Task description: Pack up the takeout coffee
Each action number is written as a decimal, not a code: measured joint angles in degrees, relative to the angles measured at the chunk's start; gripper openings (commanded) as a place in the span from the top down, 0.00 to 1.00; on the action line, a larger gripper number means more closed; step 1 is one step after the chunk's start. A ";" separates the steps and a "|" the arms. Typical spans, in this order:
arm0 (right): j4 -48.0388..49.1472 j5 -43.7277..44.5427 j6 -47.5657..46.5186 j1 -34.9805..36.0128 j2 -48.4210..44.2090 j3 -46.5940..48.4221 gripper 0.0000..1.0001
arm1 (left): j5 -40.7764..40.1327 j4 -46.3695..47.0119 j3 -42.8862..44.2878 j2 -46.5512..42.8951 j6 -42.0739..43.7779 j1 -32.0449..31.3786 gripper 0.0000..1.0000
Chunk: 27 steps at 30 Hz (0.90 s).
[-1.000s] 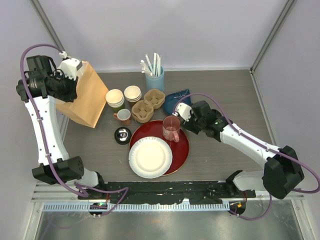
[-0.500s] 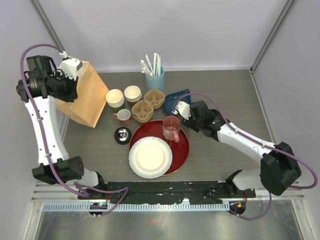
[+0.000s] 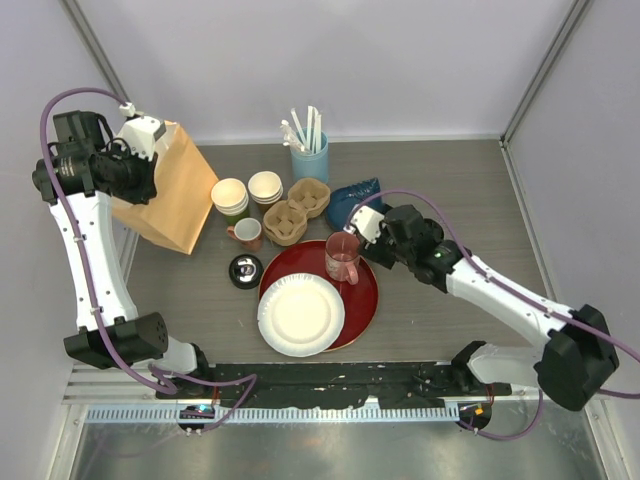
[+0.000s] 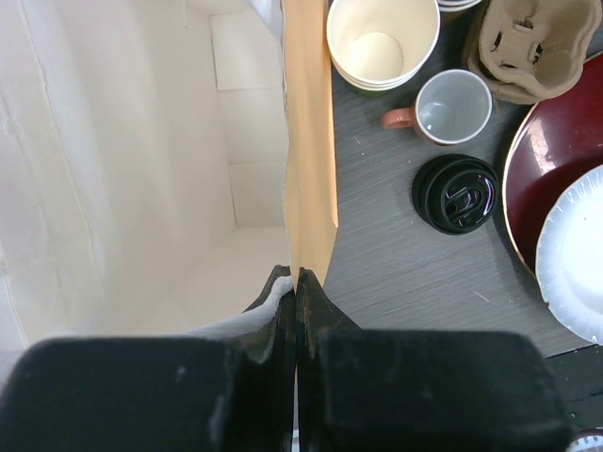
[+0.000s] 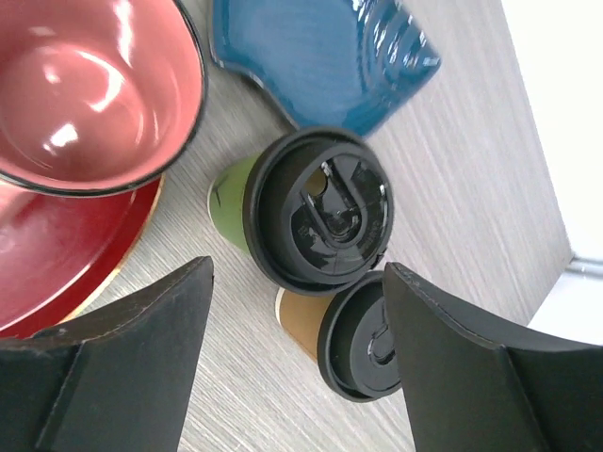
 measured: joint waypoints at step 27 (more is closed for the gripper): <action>30.86 -15.10 27.45 -0.87 -12.46 -27.06 0.99 | 1.49 0.00 -1.27 0.00 0.11 0.00 1.00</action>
